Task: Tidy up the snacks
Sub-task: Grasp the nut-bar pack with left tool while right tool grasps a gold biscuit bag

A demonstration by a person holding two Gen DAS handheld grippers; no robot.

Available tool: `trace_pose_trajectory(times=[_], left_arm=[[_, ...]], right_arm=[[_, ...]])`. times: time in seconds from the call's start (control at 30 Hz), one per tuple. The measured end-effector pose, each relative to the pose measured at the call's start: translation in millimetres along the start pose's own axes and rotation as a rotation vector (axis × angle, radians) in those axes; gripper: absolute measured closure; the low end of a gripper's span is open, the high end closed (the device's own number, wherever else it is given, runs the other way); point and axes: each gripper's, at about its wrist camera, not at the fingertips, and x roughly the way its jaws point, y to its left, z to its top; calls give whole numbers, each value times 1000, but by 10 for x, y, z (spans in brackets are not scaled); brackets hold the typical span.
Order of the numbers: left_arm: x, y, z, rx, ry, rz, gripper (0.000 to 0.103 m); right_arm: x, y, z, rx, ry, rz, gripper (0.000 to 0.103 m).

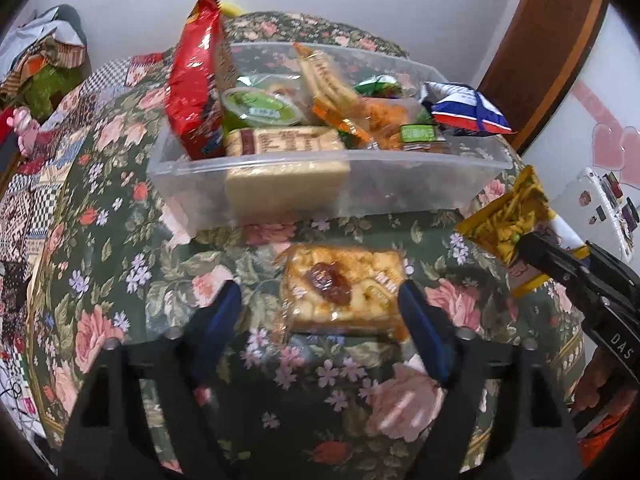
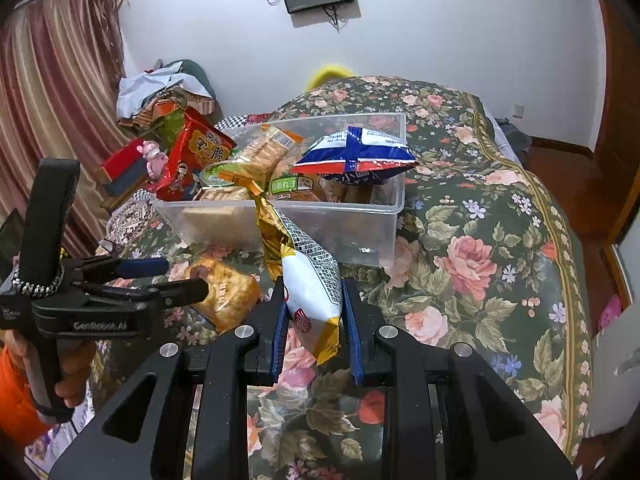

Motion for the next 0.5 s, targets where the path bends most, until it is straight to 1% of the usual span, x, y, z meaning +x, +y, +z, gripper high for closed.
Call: trace_pose_trajectory(times=[0.1, 0.13, 0.23, 0.27, 0.3, 0.33, 0.37, 0.4, 0.5], left_arm=[[155, -137, 10, 49, 32, 20, 15], [224, -166, 11, 59, 47, 27, 11], [410, -209, 22, 71, 91, 40, 10], [464, -215, 20, 72, 97, 47, 10], [486, -223, 20, 78, 81, 62, 10], [489, -223, 22, 80, 66, 71, 14], [479, -215, 26, 78, 54, 68, 26], [451, -205, 32, 75, 43, 60, 28], [355, -152, 46, 58, 16, 31, 28]], right_arm=[[11, -26, -10, 7, 6, -3, 80], [13, -37, -13, 11, 8, -4, 80], [11, -64, -16, 15, 11, -6, 80], [6, -69, -15, 16, 10, -7, 80], [2, -75, -16, 17, 9, -5, 80], [0, -77, -12, 19, 9, -3, 80], [-8, -76, -8, 20, 6, -2, 80], [-15, -70, 2, 19, 3, -1, 80], [-40, -45, 48, 15, -10, 13, 80]])
